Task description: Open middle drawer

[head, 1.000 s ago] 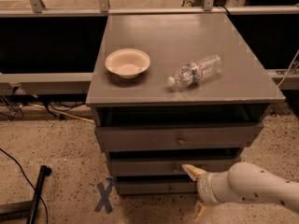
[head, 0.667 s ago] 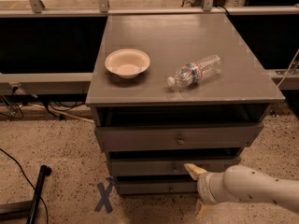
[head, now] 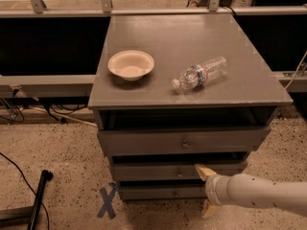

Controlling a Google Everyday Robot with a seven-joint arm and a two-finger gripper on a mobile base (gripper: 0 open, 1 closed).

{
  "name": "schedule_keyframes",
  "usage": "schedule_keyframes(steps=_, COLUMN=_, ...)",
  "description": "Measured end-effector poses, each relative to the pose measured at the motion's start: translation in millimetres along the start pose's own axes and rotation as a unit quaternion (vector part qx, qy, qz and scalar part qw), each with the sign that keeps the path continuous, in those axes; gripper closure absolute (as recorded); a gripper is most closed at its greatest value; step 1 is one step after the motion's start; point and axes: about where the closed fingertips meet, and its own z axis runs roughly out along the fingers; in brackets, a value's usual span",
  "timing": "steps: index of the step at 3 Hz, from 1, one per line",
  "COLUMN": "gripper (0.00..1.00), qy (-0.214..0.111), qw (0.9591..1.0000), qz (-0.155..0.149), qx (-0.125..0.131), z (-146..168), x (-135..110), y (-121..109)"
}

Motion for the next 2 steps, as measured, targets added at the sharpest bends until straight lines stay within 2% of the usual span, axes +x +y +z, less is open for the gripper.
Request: schedule_keyframes(steps=2, gripper=0.00, qy=0.012, qw=0.9999, qz=-0.009, qx=0.000, z=-0.6, x=1.0, y=-3.3)
